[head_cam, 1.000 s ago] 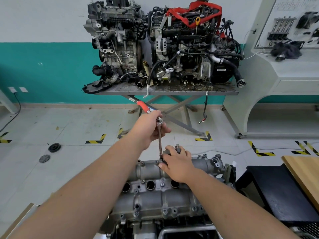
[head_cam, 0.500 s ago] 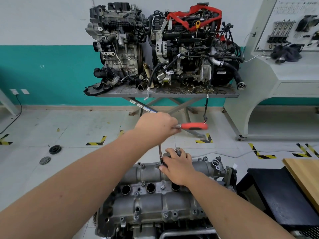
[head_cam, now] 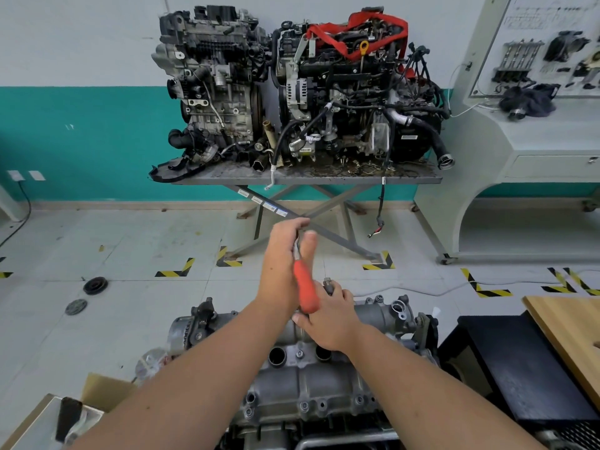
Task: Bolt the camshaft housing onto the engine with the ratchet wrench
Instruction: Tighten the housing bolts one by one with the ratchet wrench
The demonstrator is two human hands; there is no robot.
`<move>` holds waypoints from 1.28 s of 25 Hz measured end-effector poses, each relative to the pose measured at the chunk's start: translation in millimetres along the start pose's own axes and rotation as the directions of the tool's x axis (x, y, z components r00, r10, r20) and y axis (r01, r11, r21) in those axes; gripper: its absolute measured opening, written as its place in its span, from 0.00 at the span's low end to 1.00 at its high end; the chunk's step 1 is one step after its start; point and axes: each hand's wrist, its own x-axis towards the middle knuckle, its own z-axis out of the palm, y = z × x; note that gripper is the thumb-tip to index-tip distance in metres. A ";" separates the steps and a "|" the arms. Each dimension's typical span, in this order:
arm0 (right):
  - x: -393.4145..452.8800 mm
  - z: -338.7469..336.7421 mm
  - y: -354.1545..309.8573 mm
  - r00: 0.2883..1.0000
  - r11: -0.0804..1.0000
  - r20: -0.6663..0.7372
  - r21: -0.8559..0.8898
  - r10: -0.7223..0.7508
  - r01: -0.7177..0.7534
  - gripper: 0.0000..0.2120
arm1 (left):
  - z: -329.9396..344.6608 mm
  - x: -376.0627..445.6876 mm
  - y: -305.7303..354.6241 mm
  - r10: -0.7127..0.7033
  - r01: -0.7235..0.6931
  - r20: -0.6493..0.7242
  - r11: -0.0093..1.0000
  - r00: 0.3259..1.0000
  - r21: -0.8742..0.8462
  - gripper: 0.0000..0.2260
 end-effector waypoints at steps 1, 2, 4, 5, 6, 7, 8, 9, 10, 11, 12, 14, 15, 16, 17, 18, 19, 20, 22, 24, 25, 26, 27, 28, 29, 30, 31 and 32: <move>-0.4 0.3 0.2 1.000 1.000 -0.011 -0.022 -0.004 0.004 0.22 | 4.4 -1.8 4.3 -0.089 0.085 -0.012 0.981 0.996 -0.174 0.15; -0.5 0.6 0.3 1.000 0.999 -0.023 -0.047 -0.014 0.013 0.22 | 8.2 -1.3 7.2 -0.173 0.160 -0.023 0.949 0.985 -0.273 0.15; -0.2 0.9 0.2 0.999 0.998 -0.025 -0.061 -0.025 0.023 0.22 | 9.7 3.9 9.6 -0.366 0.347 0.040 0.833 0.930 -0.431 0.18; 0.1 0.9 0.6 1.000 0.999 -0.017 -0.050 -0.021 0.020 0.22 | 7.3 7.5 11.0 -0.453 0.438 0.098 0.750 0.886 -0.496 0.21; 0.5 1.4 0.6 1.000 0.999 -0.009 -0.039 -0.014 0.013 0.23 | 3.9 13.1 10.4 -0.522 0.513 0.146 0.677 0.840 -0.528 0.23; 0.9 1.9 0.7 1.000 0.999 -0.005 -0.036 -0.009 0.009 0.23 | -1.3 19.8 9.4 -0.575 0.574 0.184 0.627 0.797 -0.527 0.22; 1.1 2.3 0.7 1.000 0.999 -0.002 -0.039 -0.009 0.008 0.23 | -6.5 27.2 9.1 -0.613 0.626 0.215 0.601 0.760 -0.497 0.21; 1.3 2.3 0.6 1.000 0.999 0.002 -0.045 -0.010 0.010 0.23 | -11.3 34.0 9.8 -0.635 0.667 0.247 0.596 0.732 -0.447 0.18; 1.4 1.8 0.7 1.000 0.999 0.005 -0.047 -0.012 0.012 0.23 | -15.8 40.1 11.1 -0.637 0.694 0.283 0.615 0.717 -0.373 0.16; 1.1 1.2 0.9 1.000 0.999 0.010 -0.044 -0.013 0.013 0.23 | -18.8 45.6 13.5 -0.625 0.702 0.321 0.657 0.711 -0.274 0.14; 1.1 0.3 1.1 1.000 0.999 0.015 -0.040 -0.012 0.013 0.23 | -21.2 50.4 16.7 -0.605 0.685 0.359 0.710 0.711 -0.161 0.13; 1.0 -1.4 1.4 0.999 0.999 0.029 -0.036 -0.014 0.015 0.23 | -24.6 58.1 25.1 -0.571 0.602 0.410 0.796 0.711 0.063 0.12; 1.0 -2.0 1.2 0.999 0.999 0.038 -0.037 -0.014 0.015 0.23 | -25.9 60.9 30.0 -0.557 0.543 0.422 0.823 0.715 0.168 0.10; 1.3 -2.5 0.7 0.999 0.999 0.047 -0.035 -0.013 0.015 0.23 | -26.7 63.3 35.2 -0.540 0.465 0.436 0.842 0.720 0.275 0.08; 1.2 -2.9 0.6 0.998 0.999 0.054 -0.031 -0.011 0.013 0.23 | -26.9 65.0 40.2 -0.513 0.357 0.454 0.850 0.729 0.388 0.07; 1.2 -3.3 0.4 0.998 1.000 0.058 -0.028 -0.010 0.011 0.23 | -26.5 66.2 45.3 -0.473 0.209 0.476 0.837 0.742 0.506 0.07; 1.1 -3.7 0.5 0.998 1.000 0.058 -0.028 -0.009 0.011 0.23 | -24.9 66.2 50.8 -0.415 0.033 0.507 0.796 0.755 0.604 0.07; 1.1 -4.0 0.5 0.998 1.000 0.058 -0.030 -0.008 0.010 0.23 | -22.9 64.7 55.9 -0.351 -0.150 0.544 0.722 0.762 0.675 0.08; 1.0 -3.8 -0.1 0.999 0.999 0.054 -0.032 -0.002 0.003 0.23 | -19.1 56.3 60.0 -0.246 -0.447 0.614 0.495 0.750 0.745 0.11; 0.6 -3.2 -0.4 0.999 0.999 0.044 -0.042 0.005 -0.003 0.23 | -16.3 41.3 54.9 -0.080 -0.628 0.683 0.325 0.726 0.707 0.10; 0.5 -3.0 -0.5 0.999 0.999 0.036 -0.051 0.006 -0.005 0.22 | -16.6 33.2 48.4 0.084 -0.692 0.704 0.296 0.705 0.658 0.10; 0.7 -2.4 -0.4 1.000 0.998 0.028 -0.060 0.006 -0.004 0.22 | -18.3 25.4 40.6 0.273 -0.733 0.681 0.277 0.680 0.621 0.10; 0.8 -1.3 -0.5 1.000 0.998 0.018 -0.066 0.002 -0.001 0.22 | -21.1 20.2 31.7 0.462 -0.742 0.594 0.271 0.659 0.613 0.12; 1.0 -0.2 -0.6 1.000 0.998 0.004 -0.070 -0.003 0.004 0.22 | -23.4 18.6 22.6 0.598 -0.724 0.476 0.278 0.645 0.631 0.15; 1.0 0.8 -0.5 1.000 0.997 -0.012 -0.072 -0.007 0.006 0.22 | -24.5 18.8 15.3 0.660 -0.688 0.382 0.288 0.647 0.666 0.18; 1.2 1.6 -0.2 1.000 0.997 -0.022 -0.071 -0.005 0.004 0.22 | -23.8 18.3 9.6 0.675 -0.645 0.324 0.295 0.663 0.705 0.20; 1.3 2.3 0.2 1.000 0.997 -0.026 -0.073 -0.003 0.001 0.22 | -21.5 16.9 5.9 0.669 -0.601 0.287 0.299 0.686 0.741 0.21; 1.4 2.7 0.6 1.000 0.997 -0.024 -0.073 -0.003 0.001 0.22 | -19.8 15.4 4.7 0.648 -0.560 0.259 0.312 0.716 0.767 0.22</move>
